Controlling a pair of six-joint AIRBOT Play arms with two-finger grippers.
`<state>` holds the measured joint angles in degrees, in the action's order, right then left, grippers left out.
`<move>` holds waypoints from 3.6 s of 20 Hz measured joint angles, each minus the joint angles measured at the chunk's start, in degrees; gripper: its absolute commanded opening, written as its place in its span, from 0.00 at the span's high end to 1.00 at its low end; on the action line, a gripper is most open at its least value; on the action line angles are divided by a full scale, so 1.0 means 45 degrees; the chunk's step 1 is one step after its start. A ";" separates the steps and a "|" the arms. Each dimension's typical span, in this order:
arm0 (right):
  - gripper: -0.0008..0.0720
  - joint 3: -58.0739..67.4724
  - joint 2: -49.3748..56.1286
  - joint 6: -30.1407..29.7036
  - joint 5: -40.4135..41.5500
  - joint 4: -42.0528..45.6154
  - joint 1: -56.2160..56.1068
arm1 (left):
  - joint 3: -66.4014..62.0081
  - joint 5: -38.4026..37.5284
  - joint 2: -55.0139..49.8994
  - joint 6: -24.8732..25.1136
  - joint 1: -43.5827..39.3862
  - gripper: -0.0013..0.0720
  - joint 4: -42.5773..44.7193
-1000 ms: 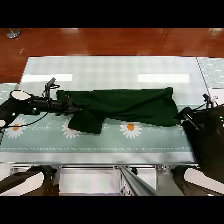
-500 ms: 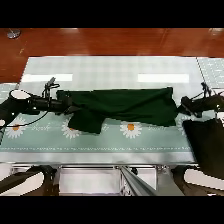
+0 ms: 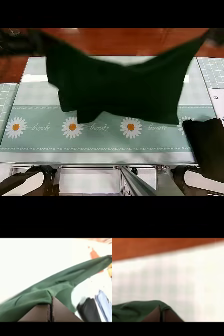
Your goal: Fold the shirts.
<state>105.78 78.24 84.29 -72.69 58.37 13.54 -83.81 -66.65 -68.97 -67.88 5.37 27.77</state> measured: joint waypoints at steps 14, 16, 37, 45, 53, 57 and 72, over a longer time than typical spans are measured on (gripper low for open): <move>0.95 0.2943 -0.7305 0.0476 -0.1603 0.2414 -0.0573 | -0.7465 -0.0233 0.5246 -0.1880 0.3691 0.96 0.3983; 0.95 0.2939 -0.7873 0.0476 -0.1904 0.2584 -0.0573 | -0.7533 -0.0180 0.6154 -0.2118 0.3968 0.96 0.5304; 0.95 -0.5819 -0.1457 -0.1413 0.2443 -0.1069 -0.0588 | 0.2171 0.3619 0.0996 -0.2210 0.1083 0.96 0.5469; 0.14 -0.2521 0.4109 -0.0379 0.4289 -0.3215 -0.0578 | 0.1899 0.7616 -0.2744 -0.2215 -0.0952 0.04 0.5144; 0.14 -0.1831 0.4420 -0.0991 -0.1064 -0.1355 0.1428 | 0.1778 0.1375 -0.3240 -0.2200 0.1035 0.03 0.6436; 0.14 -0.5858 0.1953 -0.1447 -0.1739 0.0024 0.3109 | 0.4707 -0.1404 -0.2225 -0.2263 0.3259 0.03 0.7072; 0.14 -1.6286 -0.5688 -0.2778 0.1156 -0.2739 0.4119 | 1.3692 0.0894 0.1365 0.0102 0.5319 0.03 0.2254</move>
<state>32.49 52.64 71.79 -67.48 46.04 32.08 -22.20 -62.63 -62.83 -67.42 29.30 37.91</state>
